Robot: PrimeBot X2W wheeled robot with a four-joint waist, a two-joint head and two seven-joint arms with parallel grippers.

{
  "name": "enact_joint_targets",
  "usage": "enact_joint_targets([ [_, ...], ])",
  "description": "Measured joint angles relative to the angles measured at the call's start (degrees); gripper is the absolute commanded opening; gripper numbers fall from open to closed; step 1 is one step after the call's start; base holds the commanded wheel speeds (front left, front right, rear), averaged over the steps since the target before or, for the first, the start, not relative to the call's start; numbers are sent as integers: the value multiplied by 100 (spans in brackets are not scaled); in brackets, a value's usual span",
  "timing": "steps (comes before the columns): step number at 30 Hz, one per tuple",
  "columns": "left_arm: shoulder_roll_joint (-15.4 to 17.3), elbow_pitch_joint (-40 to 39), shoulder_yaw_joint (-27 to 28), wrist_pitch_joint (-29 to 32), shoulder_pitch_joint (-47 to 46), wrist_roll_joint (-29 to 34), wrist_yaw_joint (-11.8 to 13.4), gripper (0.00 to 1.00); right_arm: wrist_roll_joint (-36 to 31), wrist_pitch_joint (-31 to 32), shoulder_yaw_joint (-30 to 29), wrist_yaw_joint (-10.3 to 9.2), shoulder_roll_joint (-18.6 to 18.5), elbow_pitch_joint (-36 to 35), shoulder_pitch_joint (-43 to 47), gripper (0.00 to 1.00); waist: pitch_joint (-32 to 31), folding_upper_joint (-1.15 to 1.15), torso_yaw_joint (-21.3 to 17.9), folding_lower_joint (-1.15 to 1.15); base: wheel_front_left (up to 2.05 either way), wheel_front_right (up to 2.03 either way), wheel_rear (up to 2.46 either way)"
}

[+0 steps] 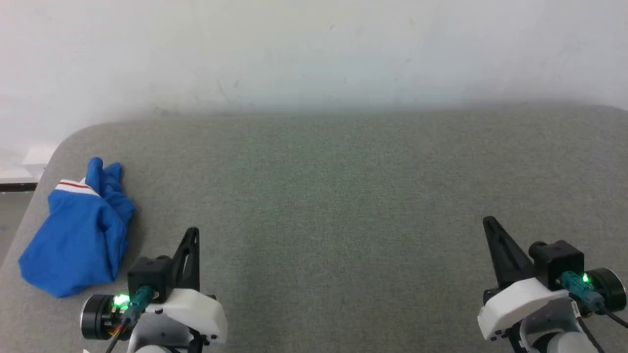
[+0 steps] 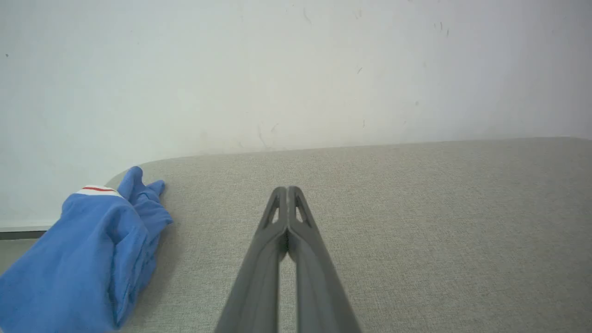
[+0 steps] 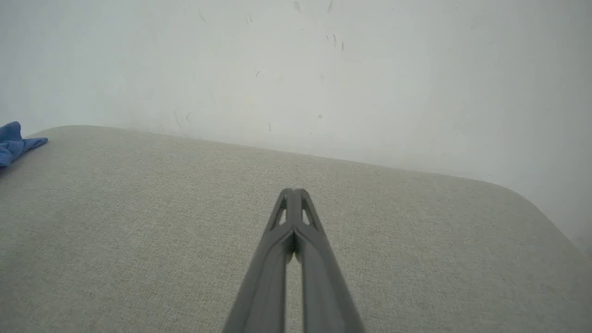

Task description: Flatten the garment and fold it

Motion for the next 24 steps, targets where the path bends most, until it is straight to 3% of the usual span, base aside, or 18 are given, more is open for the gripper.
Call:
enact_joint_targets([
  [24,0,0,0,0,0,0,0,0,0,0,0,0,0,0,0,0,0,0,0,0,0,0,0],
])
